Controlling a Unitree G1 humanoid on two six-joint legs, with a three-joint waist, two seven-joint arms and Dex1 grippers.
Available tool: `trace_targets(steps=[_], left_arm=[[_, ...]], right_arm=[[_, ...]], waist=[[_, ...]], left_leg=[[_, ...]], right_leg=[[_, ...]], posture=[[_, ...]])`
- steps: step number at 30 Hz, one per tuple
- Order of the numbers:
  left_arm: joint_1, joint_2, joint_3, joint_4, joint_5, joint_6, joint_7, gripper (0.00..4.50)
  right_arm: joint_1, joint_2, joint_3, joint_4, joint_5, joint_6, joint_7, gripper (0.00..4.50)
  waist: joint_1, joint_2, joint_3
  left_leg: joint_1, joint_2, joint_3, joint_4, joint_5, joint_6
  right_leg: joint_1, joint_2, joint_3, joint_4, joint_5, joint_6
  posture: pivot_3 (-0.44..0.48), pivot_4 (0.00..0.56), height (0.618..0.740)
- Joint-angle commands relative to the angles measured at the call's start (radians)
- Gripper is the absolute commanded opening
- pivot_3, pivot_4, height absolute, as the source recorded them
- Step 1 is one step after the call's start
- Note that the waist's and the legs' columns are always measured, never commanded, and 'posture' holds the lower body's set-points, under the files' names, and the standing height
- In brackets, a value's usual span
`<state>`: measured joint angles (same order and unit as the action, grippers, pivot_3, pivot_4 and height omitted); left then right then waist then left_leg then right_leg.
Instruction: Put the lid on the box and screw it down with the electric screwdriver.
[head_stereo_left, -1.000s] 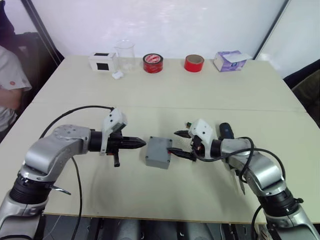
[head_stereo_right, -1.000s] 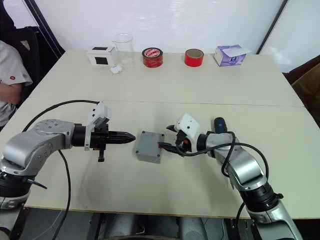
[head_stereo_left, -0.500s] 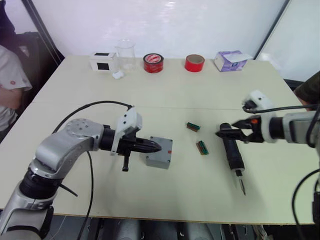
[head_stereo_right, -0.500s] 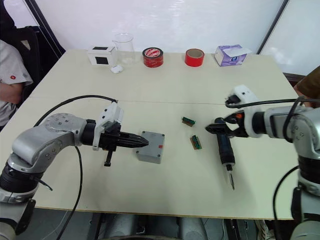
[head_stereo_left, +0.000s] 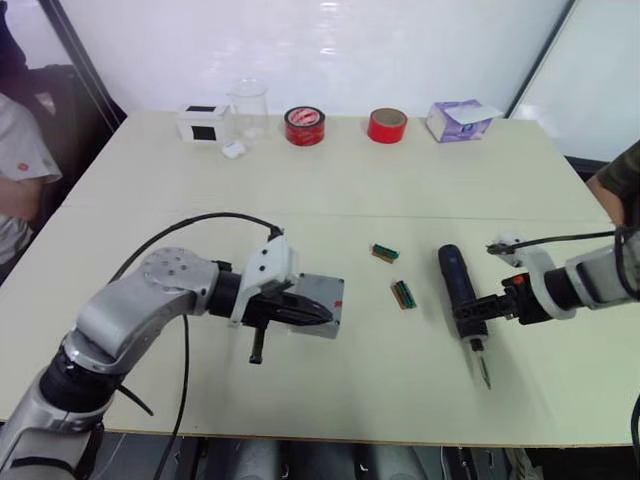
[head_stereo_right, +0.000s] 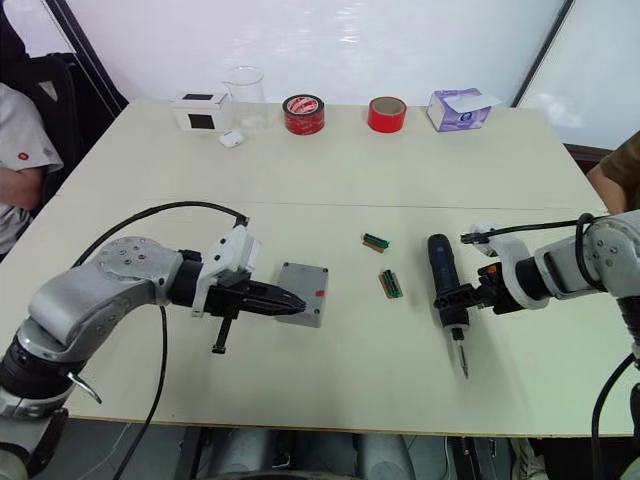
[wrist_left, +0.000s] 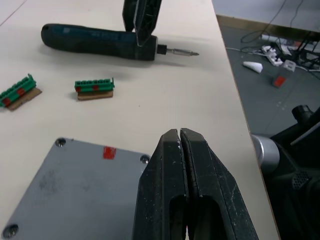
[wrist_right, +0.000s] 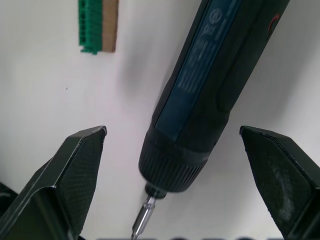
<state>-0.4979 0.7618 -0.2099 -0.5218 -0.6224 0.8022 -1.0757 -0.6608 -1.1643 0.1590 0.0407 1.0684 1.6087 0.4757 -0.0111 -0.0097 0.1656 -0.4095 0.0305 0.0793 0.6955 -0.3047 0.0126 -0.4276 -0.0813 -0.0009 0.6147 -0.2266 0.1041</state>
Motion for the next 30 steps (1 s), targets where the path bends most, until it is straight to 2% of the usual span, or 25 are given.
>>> trace_targets(steps=[1, 8, 11, 13, 14, 16, 17, 22, 26, 28, 30], left_arm=[[0.021, 0.011, 0.04, -0.048, -0.026, 0.01, 0.022, 0.0], [0.084, 0.045, 0.093, -0.104, -0.064, 0.049, 0.066, 0.0], [0.097, 0.053, 0.108, -0.115, -0.076, 0.057, 0.083, 0.0], [0.106, 0.061, 0.121, -0.119, -0.083, 0.062, 0.09, 0.0], [0.111, 0.067, 0.127, -0.119, -0.086, 0.063, 0.092, 0.0], [0.119, 0.078, 0.137, -0.117, -0.089, 0.061, 0.092, 0.0], [0.121, 0.083, 0.141, -0.113, -0.09, 0.059, 0.089, 0.0], [0.119, 0.104, 0.151, -0.063, -0.075, 0.035, 0.065, 0.0], [0.098, 0.121, 0.147, 0.03, -0.04, -0.008, 0.032, 0.0], [0.076, 0.12, 0.144, 0.076, -0.03, -0.022, 0.015, 0.0], [0.056, 0.114, 0.143, 0.111, -0.029, -0.028, 0.001, 0.0]], right_arm=[[-0.065, 0.018, 0.061, 0.052, 0.005, 0.006, -0.019, 4.47], [-0.13, 0.056, 0.223, 0.116, -0.085, 0.006, 0.038, 4.47], [-0.14, 0.076, 0.253, 0.122, -0.143, 0.006, 0.066, 3.83], [-0.143, 0.086, 0.265, 0.122, -0.175, 0.006, 0.086, 3.06], [-0.139, 0.087, 0.271, 0.115, -0.191, 0.006, 0.093, 2.86], [-0.129, 0.086, 0.276, 0.103, -0.218, 0.006, 0.108, 2.05], [-0.122, 0.084, 0.273, 0.097, -0.225, 0.006, 0.115, 1.88], [-0.12, 0.114, 0.181, 0.129, -0.3, -0.008, 0.107, 1.82], [-0.187, 0.149, 0.064, 0.21, -0.406, -0.184, 0.089, 1.82], [-0.19, 0.143, -0.004, 0.196, -0.433, -0.294, 0.104, 1.82], [-0.176, 0.18, -0.134, 0.178, -0.43, -0.378, 0.072, 1.82]], waist=[[0.0, 0.0, 0.0], [0.0, 0.0, 0.0], [0.0, -0.002, -0.001], [0.0, -0.003, -0.001], [-0.001, -0.003, -0.001], [-0.001, -0.003, -0.001], [-0.001, -0.003, -0.001], [0.0, -0.004, -0.002], [-0.008, -0.007, -0.002], [-0.005, -0.003, 0.0], [-0.001, 0.001, 0.002]], left_leg=[[0.0, 0.0, 0.0, 0.0, 0.0, 0.0], [0.0, 0.0, 0.0, 0.0, 0.0, 0.0], [0.0, 0.0, 0.0, 0.0, 0.0, 0.0], [0.0, 0.0, 0.0, 0.0, 0.0, 0.0], [0.0, 0.0, 0.0, 0.0, 0.0, 0.0], [0.0, 0.0, 0.0, 0.0, 0.0, 0.0], [0.0, 0.001, -0.001, 0.0, 0.0, 0.0], [0.0, 0.001, -0.001, 0.0, 0.0, 0.0], [0.001, 0.001, 0.001, 0.001, 0.0, 0.0], [0.0, 0.0, 0.002, 0.002, 0.0, 0.0], [0.0, 0.0, 0.002, 0.002, 0.0, 0.0]], right_leg=[[0.0, 0.0, 0.0, 0.0, 0.0, 0.0], [0.0, 0.0, 0.0, 0.0, 0.0, 0.0], [0.0, 0.0, 0.0, 0.0, 0.0, 0.0], [0.0, 0.0, 0.0, 0.0, 0.0, 0.0], [0.0, 0.0, 0.0, 0.0, 0.0, 0.0], [0.0, 0.0, -0.001, 0.0, 0.0, 0.0], [0.0, 0.0, -0.001, 0.0, 0.0, 0.0], [0.001, 0.0, -0.001, 0.0, 0.0, 0.0], [0.001, 0.0, -0.001, -0.001, 0.002, -0.002], [0.0, 0.0, 0.0, -0.001, 0.002, -0.002], [-0.001, 0.0, 0.0, 0.0, 0.002, -0.002]], posture=[[0.0, 0.15, 0.74], [0.0, 0.15, 0.74], [0.0, 0.15, 0.74], [0.0, 0.15, 0.74], [0.0, 0.15, 0.74], [0.0, 0.15, 0.74], [0.0, 0.15, 0.74], [0.0, 0.15, 0.74], [0.0, 0.15, 0.74], [0.0, 0.15, 0.74], [0.0, 0.15, 0.74]])
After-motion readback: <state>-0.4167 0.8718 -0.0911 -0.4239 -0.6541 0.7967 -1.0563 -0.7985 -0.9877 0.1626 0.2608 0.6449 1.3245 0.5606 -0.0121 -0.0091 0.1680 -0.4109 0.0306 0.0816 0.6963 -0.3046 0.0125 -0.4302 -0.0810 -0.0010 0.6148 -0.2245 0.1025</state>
